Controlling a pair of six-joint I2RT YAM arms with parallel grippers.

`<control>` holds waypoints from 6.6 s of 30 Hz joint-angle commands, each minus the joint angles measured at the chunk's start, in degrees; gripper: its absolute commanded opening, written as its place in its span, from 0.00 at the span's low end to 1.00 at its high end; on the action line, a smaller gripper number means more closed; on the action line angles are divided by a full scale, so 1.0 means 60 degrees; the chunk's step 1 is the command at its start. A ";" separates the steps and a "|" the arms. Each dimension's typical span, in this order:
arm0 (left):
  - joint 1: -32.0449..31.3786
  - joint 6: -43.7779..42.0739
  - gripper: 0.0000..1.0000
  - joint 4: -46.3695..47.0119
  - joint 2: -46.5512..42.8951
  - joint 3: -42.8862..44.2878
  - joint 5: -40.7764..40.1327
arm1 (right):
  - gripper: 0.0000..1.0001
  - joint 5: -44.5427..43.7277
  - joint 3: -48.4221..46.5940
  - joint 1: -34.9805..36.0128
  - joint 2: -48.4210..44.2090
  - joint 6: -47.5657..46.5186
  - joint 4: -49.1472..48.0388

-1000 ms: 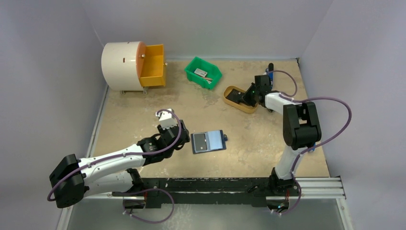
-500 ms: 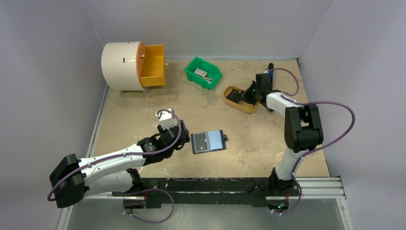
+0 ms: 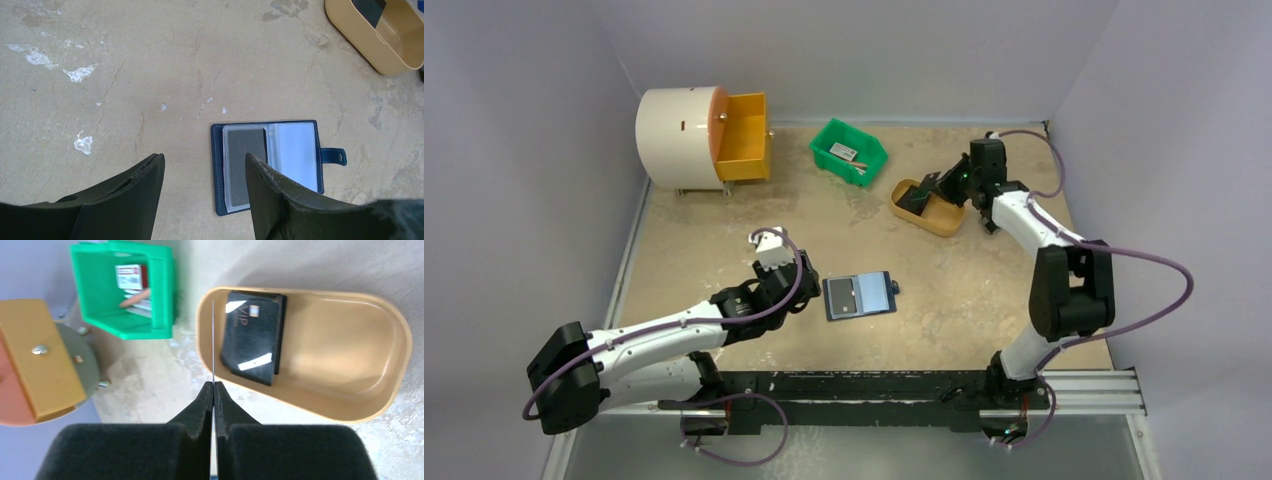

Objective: Put the credit cards into the card holder
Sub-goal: Pick up the credit card from the storage box, then turn over the card slot in the card holder, then insert the credit card into the card holder.

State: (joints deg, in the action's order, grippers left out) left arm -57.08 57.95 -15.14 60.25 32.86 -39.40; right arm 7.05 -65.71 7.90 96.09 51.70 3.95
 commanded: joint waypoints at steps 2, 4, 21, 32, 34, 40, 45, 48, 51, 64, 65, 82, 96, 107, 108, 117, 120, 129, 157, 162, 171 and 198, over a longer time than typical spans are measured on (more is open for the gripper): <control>-0.0021 0.0072 0.59 0.0201 -0.0227 -0.0027 -0.0199 | 0.00 0.0191 -0.0701 -0.0052 -0.0850 0.0419 0.0359; -0.0027 0.0041 0.59 0.0186 -0.0227 0.0043 -0.0201 | 0.00 0.0421 -0.0756 -0.0057 -0.1044 0.0295 0.0482; -0.0136 -0.1086 0.62 0.2075 0.0503 0.0326 0.1936 | 0.00 0.2330 0.2898 0.3092 -0.5942 -0.4578 0.2838; -0.0301 -0.1142 0.68 0.2079 0.3194 0.1914 0.2297 | 0.00 0.3263 0.4558 0.3100 -0.5681 -0.3903 0.2142; -0.0311 -0.1149 0.67 0.2042 0.3344 0.2021 0.2367 | 0.00 0.3289 0.4623 0.3092 -0.5392 -0.3668 0.2158; -0.0350 -0.1159 0.67 0.2137 0.4036 0.2478 0.2549 | 0.00 0.1872 0.4964 0.3089 -0.5894 -0.2917 0.2558; -0.0571 -0.1460 0.67 0.1573 0.5407 0.3678 0.2477 | 0.00 0.1246 0.5181 0.3081 -0.7045 -0.2562 0.3008; -0.0591 -0.1584 0.65 0.1475 0.5961 0.4032 0.2494 | 0.00 0.1389 0.5166 0.3084 -0.7036 -0.2683 0.3137; -0.0594 -0.1612 0.61 0.1192 0.6347 0.4329 0.2413 | 0.00 0.1477 0.5248 0.3091 -0.7107 -0.2664 0.3010; -0.0612 -0.1638 0.53 0.0854 0.7006 0.4306 0.2222 | 0.00 0.1513 0.5351 0.3090 -0.7240 -0.2649 0.2682; -0.0611 -0.1673 0.50 0.0846 0.7040 0.4324 0.2227 | 0.00 0.1499 0.5352 0.3092 -0.7241 -0.2642 0.2657; -0.0609 -0.1697 0.22 0.0714 0.6726 0.3969 0.1880 | 0.00 0.3345 0.5386 0.3092 -0.6027 -0.3233 0.1717; -0.0611 -0.1677 0.00 0.0825 0.6419 0.3659 0.1729 | 0.00 0.3152 0.5544 0.3100 -0.5470 -0.3330 0.1522; -0.0609 -0.1598 0.00 0.0934 0.6201 0.3473 0.1689 | 0.00 0.3630 0.5492 0.3107 -0.4819 -0.3279 0.0943; -0.0609 -0.1607 0.00 0.0944 0.6183 0.3473 0.1688 | 0.00 0.3648 0.5491 0.3107 -0.4767 -0.3286 0.0901; -0.0609 -0.1552 0.00 0.0927 0.6111 0.3443 0.1674 | 0.00 0.4273 0.5517 0.3180 -0.4385 -0.3287 0.0425; -0.0609 -0.1537 0.02 0.0898 0.5946 0.3421 0.1659 | 0.00 0.4628 0.5497 0.3208 -0.4372 -0.3279 0.0269; -0.0618 -0.1403 0.30 0.0633 0.5117 0.3442 0.1519 | 0.00 0.4801 0.5348 0.3424 -0.4075 -0.3319 0.0159; -0.0594 -0.1395 0.31 0.0844 0.3597 0.2420 0.1333 | 0.00 0.4059 0.4244 0.4398 -0.1879 -0.2298 -0.1215; -0.0595 -0.1179 0.15 0.0553 0.4149 0.2166 0.0754 | 0.00 0.3345 0.4509 0.4403 -0.2585 -0.2142 -0.0905; -0.0568 -0.0865 0.07 0.0541 0.4592 0.1672 0.0268 | 0.00 0.3313 0.4582 0.4388 -0.2167 -0.1418 -0.1696; -0.0565 -0.0612 0.04 0.0462 0.4575 0.1571 0.0286 | 0.00 0.3707 0.4706 0.4392 -0.1243 -0.0779 -0.2674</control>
State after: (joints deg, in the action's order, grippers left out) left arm -60.47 52.99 -12.84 88.27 42.52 -36.51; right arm 28.27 -37.52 34.11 87.96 45.45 -9.08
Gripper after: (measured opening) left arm 0.043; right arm 0.004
